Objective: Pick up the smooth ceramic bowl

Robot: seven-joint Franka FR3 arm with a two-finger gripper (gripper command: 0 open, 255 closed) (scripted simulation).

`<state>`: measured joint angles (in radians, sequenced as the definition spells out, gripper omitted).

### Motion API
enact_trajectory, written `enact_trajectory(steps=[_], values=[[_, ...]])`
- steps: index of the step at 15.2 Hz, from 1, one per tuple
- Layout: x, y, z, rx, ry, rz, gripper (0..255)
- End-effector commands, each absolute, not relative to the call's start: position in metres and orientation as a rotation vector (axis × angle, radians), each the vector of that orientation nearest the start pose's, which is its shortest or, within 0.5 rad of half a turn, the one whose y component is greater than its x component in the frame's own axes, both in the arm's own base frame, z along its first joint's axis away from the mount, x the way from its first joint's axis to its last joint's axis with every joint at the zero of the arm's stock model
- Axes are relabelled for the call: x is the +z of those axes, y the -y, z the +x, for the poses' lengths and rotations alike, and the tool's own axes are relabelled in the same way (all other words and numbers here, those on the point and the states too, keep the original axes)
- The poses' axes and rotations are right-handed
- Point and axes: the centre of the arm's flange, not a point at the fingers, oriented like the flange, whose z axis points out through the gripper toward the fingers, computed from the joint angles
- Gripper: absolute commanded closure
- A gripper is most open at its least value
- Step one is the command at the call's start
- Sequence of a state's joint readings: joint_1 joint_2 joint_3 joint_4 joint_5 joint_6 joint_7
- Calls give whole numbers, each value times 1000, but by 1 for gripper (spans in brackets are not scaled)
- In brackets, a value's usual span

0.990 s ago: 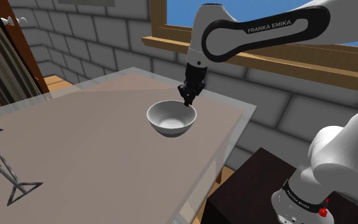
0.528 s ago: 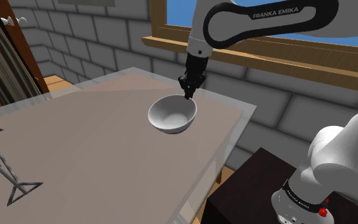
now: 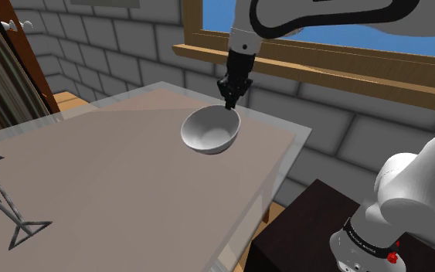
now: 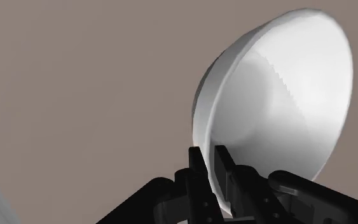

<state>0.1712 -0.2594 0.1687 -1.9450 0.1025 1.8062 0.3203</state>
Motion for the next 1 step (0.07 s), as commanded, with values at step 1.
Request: enact_trajectory(steps=[1], values=[[604, -180, 456, -142, -2, -3046, 255]])
